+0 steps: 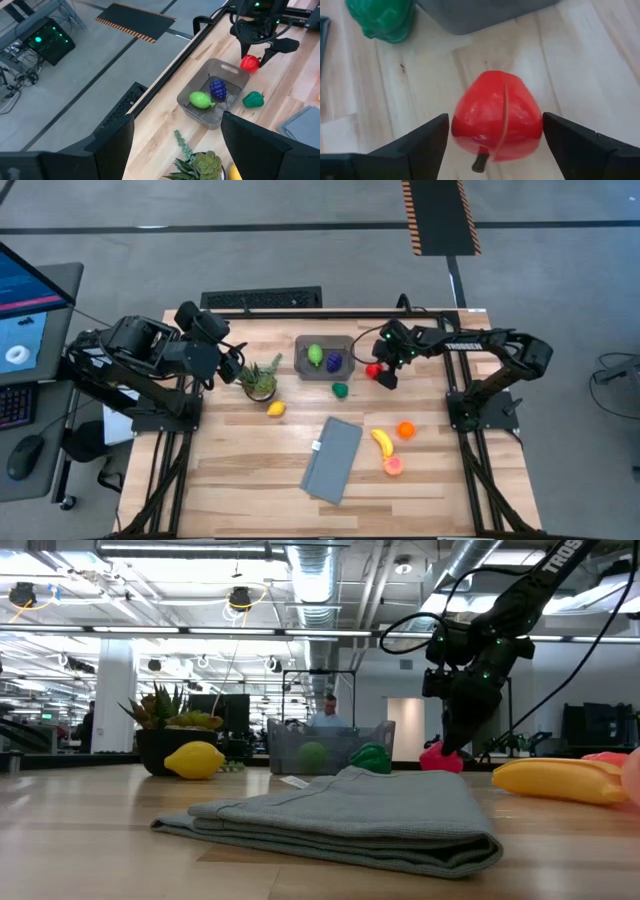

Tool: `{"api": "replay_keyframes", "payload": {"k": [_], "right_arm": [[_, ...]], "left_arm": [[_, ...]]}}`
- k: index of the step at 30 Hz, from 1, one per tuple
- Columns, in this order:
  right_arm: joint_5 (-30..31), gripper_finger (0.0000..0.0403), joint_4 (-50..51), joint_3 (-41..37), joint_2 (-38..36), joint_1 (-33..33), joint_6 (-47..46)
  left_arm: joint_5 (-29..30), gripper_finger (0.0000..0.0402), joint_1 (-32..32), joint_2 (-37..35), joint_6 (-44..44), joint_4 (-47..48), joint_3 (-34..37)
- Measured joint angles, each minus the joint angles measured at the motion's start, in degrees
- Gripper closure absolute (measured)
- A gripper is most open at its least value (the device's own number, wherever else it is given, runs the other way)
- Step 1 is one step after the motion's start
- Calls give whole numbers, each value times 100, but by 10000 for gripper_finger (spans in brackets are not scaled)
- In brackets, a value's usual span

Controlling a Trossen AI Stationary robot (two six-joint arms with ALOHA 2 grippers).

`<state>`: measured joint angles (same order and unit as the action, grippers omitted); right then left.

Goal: Pick and placing Produce into tupperware
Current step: Put the apple into the black bin

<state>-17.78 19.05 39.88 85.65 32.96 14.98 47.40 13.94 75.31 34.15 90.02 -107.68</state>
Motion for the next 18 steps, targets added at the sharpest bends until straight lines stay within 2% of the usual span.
{"api": "replay_keyframes", "payload": {"k": [8, 18], "right_arm": [[2, 86, 19, 2, -4, -33, -49], [-5, 92, 70, 2, -10, -31, -152]], "left_arm": [[0, 113, 2, 0, 0, 0, 0], [-2, 113, 1, 0, 0, 0, 0]]}}
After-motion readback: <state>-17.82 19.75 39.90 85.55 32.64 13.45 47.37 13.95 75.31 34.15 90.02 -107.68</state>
